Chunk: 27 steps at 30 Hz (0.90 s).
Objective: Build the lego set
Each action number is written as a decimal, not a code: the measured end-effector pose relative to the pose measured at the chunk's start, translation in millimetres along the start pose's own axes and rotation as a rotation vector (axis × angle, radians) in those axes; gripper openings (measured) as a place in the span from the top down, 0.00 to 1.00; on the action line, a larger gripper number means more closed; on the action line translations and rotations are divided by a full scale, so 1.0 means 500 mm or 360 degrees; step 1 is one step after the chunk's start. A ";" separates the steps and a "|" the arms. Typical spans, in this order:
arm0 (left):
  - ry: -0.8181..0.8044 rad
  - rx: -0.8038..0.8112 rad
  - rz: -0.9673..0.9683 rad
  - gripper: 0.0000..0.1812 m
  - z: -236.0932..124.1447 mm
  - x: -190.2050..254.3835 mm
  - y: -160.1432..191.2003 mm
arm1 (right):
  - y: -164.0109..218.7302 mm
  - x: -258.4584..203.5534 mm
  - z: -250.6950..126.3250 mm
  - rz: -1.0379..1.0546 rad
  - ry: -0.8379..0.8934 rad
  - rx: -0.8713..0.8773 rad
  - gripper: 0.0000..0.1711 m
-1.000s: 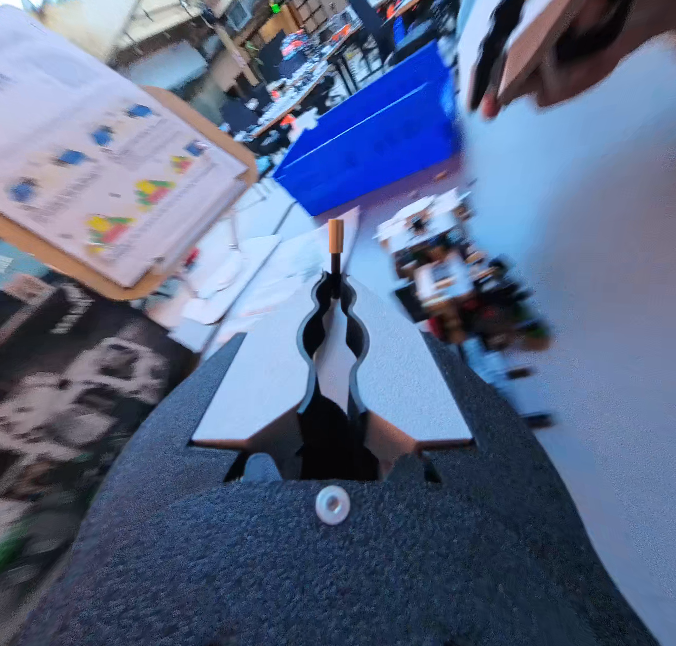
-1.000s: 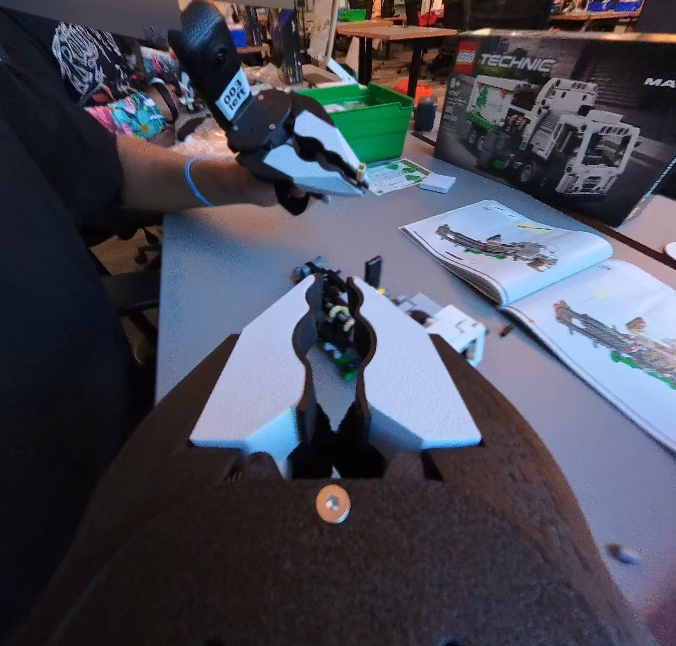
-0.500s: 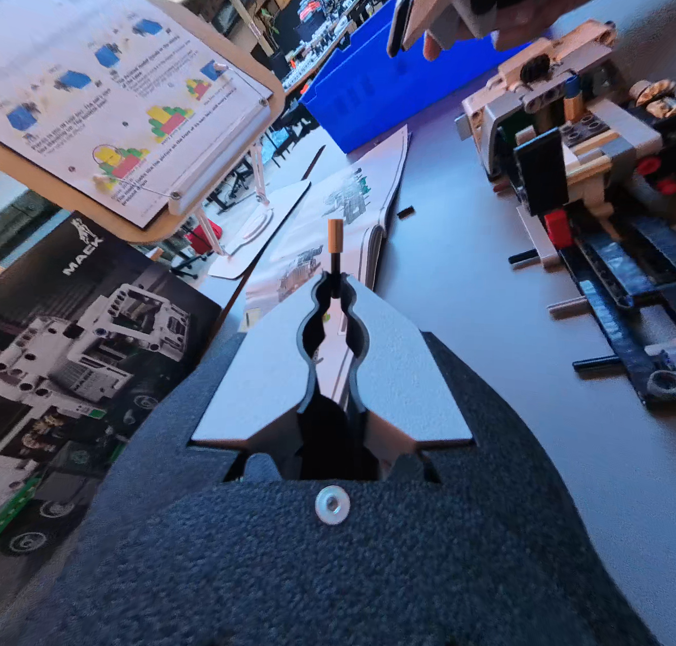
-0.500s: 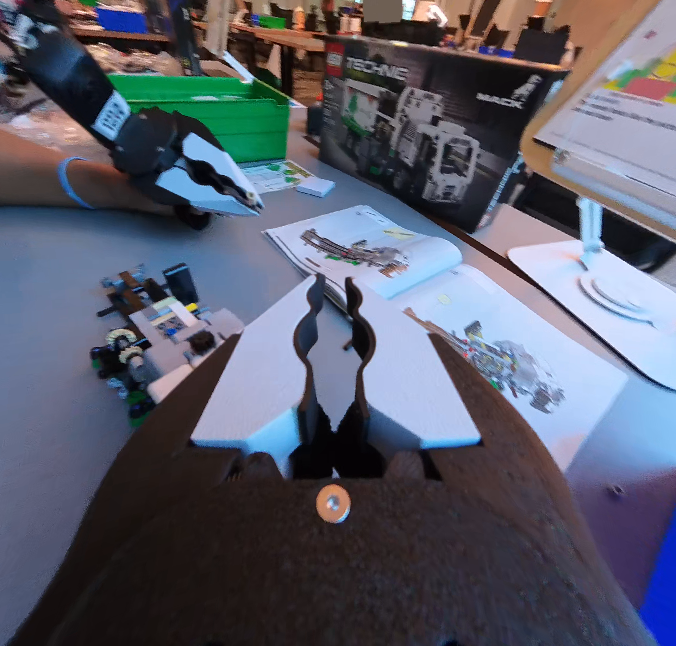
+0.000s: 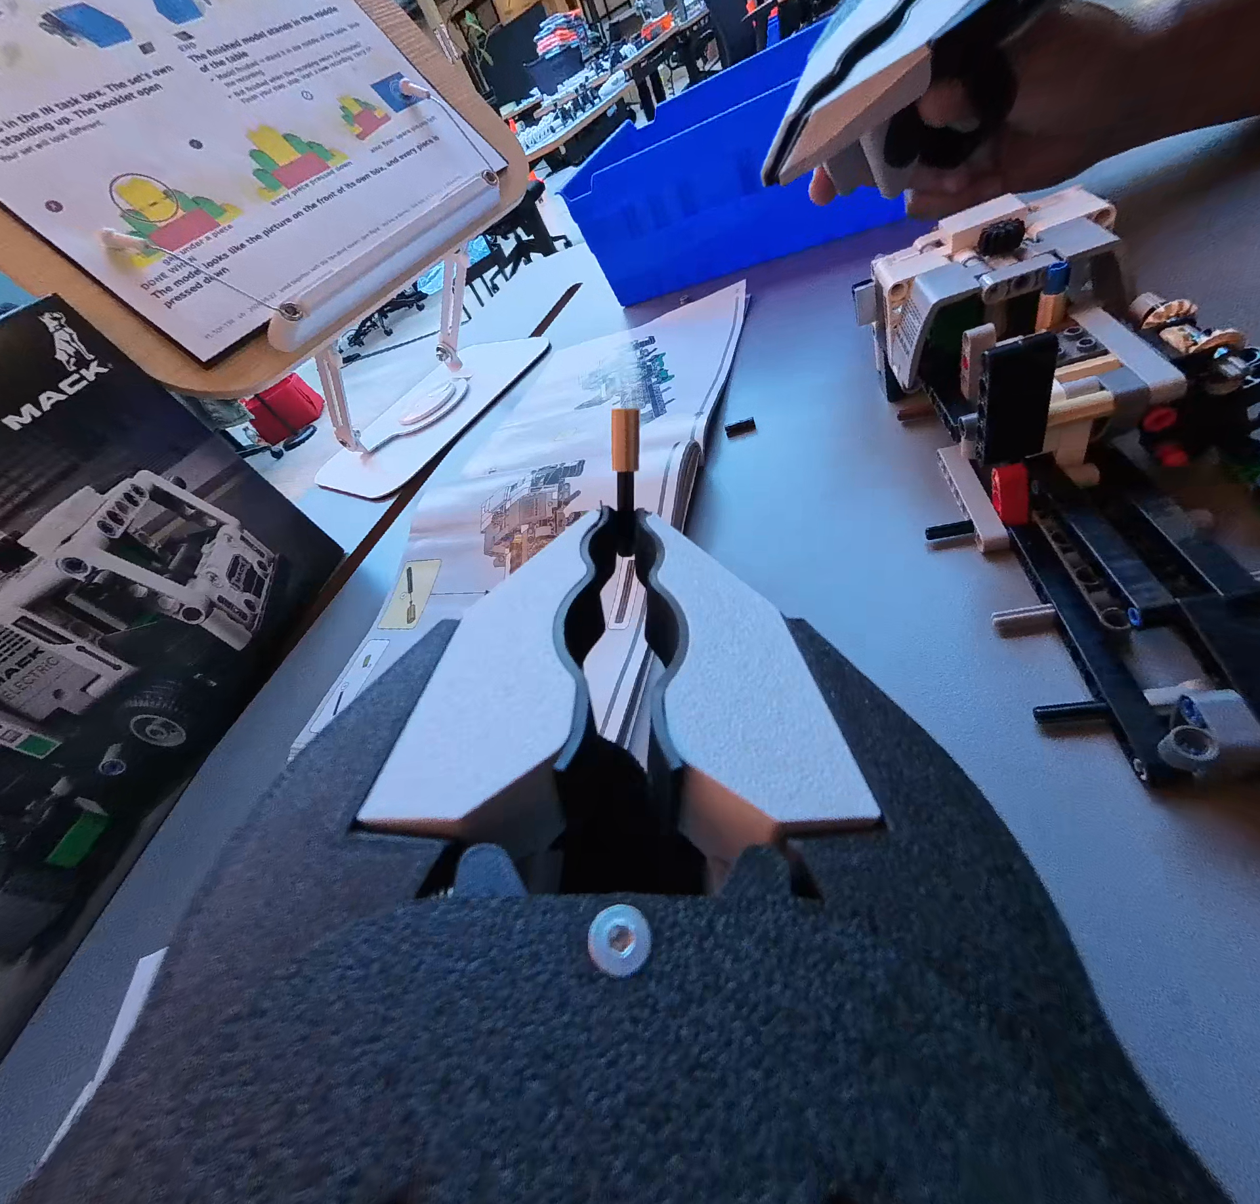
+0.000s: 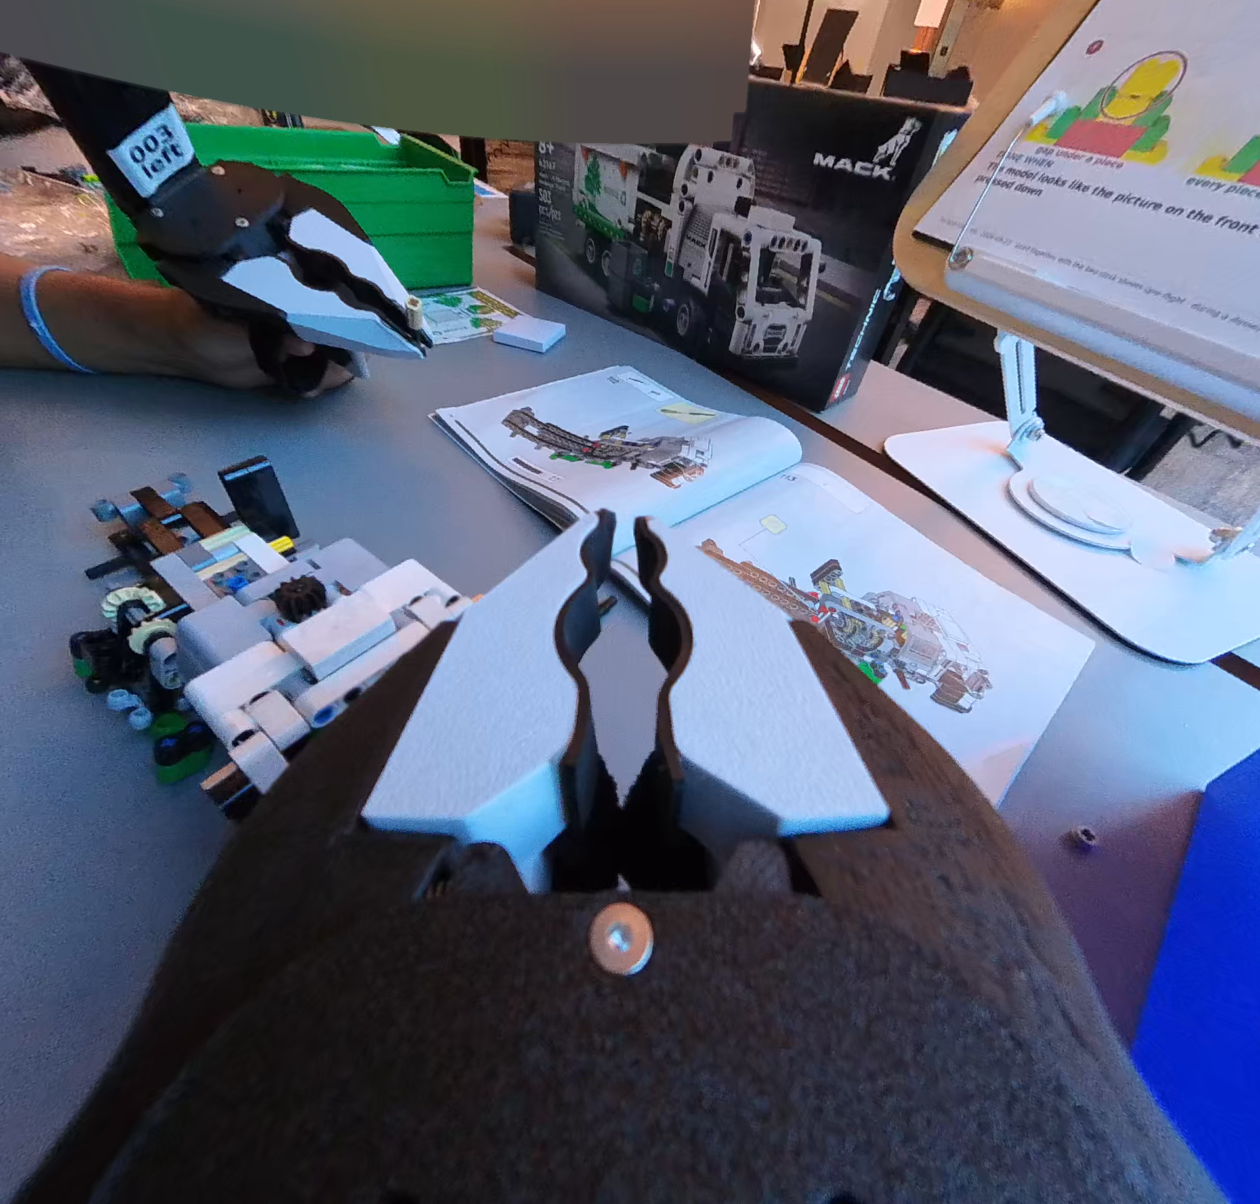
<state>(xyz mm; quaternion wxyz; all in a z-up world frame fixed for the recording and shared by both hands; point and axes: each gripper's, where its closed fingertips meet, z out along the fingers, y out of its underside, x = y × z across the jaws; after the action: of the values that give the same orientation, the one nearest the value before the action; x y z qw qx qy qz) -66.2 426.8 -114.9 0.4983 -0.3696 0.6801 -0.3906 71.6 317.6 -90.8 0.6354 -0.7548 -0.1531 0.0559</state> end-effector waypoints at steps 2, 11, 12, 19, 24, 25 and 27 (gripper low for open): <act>0.0005 -0.0010 0.0020 0.99 0.001 0.004 0.002 | 0.003 -0.003 0.002 -0.0012 -0.0001 -0.0003 0.97; 0.0039 -0.0096 0.0222 0.99 0.011 0.035 0.018 | 0.010 -0.012 0.006 0.0020 -0.0041 -0.0033 0.97; 0.0045 -0.0095 0.0264 0.99 0.013 0.040 0.019 | 0.010 -0.012 0.008 0.0045 -0.0051 -0.0034 0.97; 0.0061 0.0076 0.0897 0.99 0.031 0.089 0.001 | -0.001 -0.016 0.016 0.0119 -0.0166 -0.0054 0.96; 0.0081 0.0135 0.1119 0.99 0.056 0.104 -0.004 | -0.031 -0.052 0.044 0.0380 -0.0527 -0.0220 0.93; 0.0067 0.0151 0.1167 0.99 0.061 0.103 -0.007 | -0.027 -0.071 0.053 0.0429 -0.0640 -0.0320 0.92; 0.0039 0.0176 0.1285 0.99 0.070 0.102 -0.011 | -0.017 -0.105 0.074 0.0542 -0.0860 -0.0499 0.89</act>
<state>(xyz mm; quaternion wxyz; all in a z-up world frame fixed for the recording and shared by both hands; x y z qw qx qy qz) -43.7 373.3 -136.6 0.6227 -0.0408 0.7543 -0.2040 10.4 338.0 -94.9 0.4298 -0.8158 -0.1944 0.3345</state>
